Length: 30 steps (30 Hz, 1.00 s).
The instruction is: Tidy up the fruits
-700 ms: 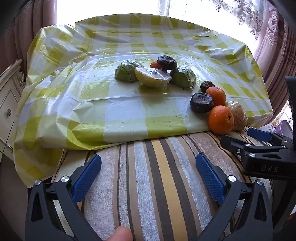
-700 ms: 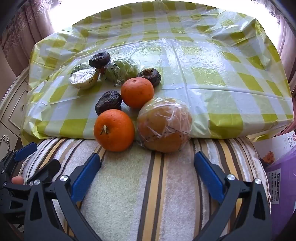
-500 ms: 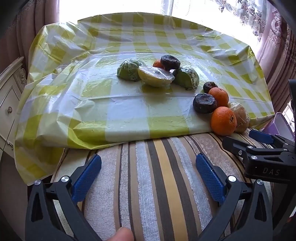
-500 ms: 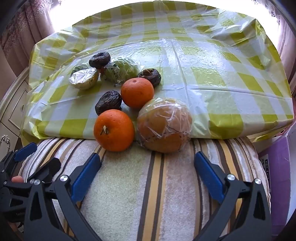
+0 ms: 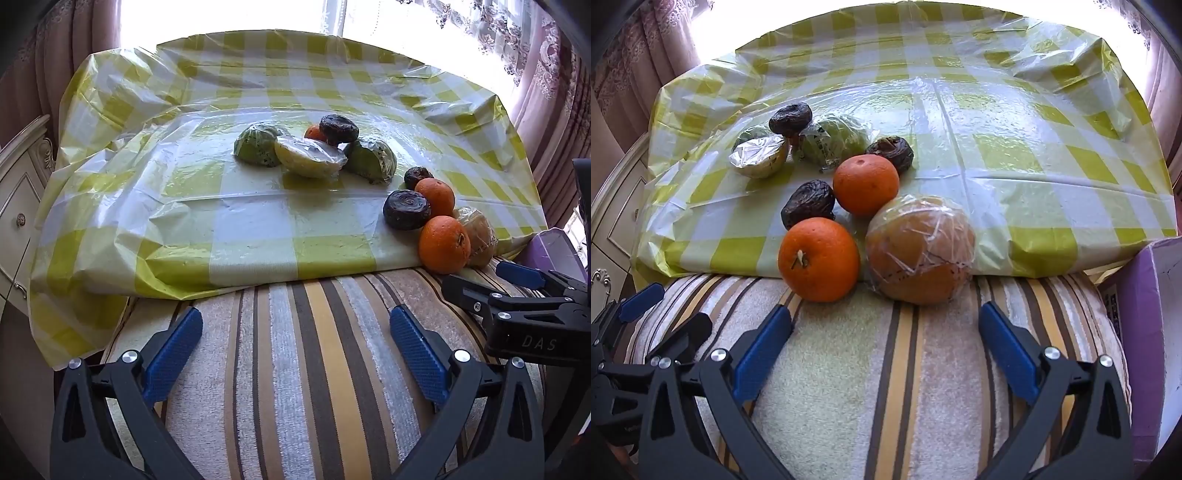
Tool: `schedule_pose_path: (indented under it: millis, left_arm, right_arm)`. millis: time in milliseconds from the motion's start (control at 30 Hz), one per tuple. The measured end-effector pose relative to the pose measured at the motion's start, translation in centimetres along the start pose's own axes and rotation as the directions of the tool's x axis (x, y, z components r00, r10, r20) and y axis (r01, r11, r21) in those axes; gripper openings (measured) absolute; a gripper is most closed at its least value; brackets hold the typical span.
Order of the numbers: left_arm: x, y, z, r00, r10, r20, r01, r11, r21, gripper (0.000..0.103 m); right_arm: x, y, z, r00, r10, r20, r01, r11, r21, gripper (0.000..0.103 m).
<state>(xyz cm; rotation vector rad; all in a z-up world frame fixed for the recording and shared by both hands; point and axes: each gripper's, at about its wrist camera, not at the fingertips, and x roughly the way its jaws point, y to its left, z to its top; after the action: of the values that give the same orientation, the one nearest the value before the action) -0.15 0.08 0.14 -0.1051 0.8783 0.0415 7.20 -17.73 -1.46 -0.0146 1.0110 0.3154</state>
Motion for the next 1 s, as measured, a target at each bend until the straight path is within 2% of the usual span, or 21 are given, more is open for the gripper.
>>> schedule_pose_path:
  millis: [300, 400, 1000]
  left_arm:
    - [0.24, -0.02, 0.06, 1.0, -0.016, -0.007, 0.016, 1.0, -0.008, 0.097]
    - [0.45, -0.05, 0.05, 1.0, -0.016, -0.007, 0.016, 1.0, -0.007, 0.097]
    - [0.8, 0.02, -0.18, 1.0, -0.009, -0.012, 0.009, 1.0, -0.006, 0.098]
  right_arm:
    - [-0.11, -0.08, -0.1, 1.0, 0.004, 0.013, -0.004, 1.0, 0.002, 0.102]
    - [-0.43, -0.21, -0.64, 0.999, 0.004, 0.042, -0.004, 1.0, -0.002, 0.102]
    - [-0.1, -0.21, -0.51, 0.999, 0.003, 0.044, -0.003, 1.0, -0.001, 0.102]
